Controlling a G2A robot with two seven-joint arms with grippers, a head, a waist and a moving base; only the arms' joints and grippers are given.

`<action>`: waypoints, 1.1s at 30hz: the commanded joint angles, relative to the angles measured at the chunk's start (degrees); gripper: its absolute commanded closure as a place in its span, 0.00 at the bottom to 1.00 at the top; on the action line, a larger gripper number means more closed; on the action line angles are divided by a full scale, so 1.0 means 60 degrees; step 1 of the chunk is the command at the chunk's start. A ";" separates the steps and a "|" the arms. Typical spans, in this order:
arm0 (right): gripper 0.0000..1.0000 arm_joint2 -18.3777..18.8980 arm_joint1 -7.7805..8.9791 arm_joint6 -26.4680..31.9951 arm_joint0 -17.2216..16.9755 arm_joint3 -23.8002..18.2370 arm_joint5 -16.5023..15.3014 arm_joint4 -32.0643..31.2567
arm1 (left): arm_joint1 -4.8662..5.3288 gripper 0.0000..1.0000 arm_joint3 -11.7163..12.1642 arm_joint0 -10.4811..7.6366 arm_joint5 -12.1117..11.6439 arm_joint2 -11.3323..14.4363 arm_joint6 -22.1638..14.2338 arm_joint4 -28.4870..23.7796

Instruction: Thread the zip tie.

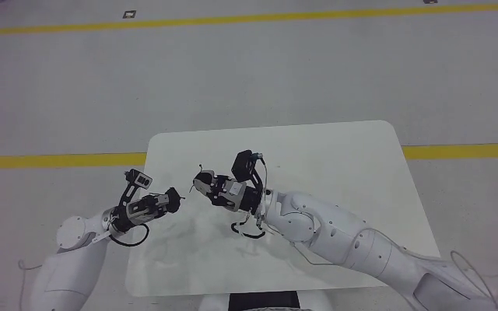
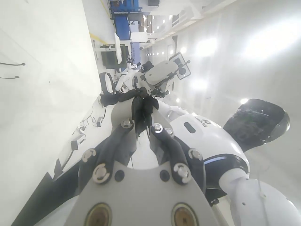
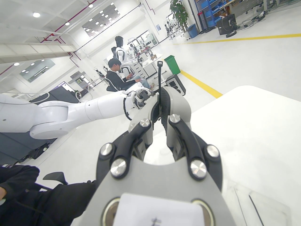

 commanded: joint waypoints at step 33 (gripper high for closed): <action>1.00 -0.1854 0.0288 -0.2735 0.0910 0.0392 -0.0001 -0.2352 | 0.0000 1.00 0.0000 0.0000 0.0000 0.0000 0.0000 0.0000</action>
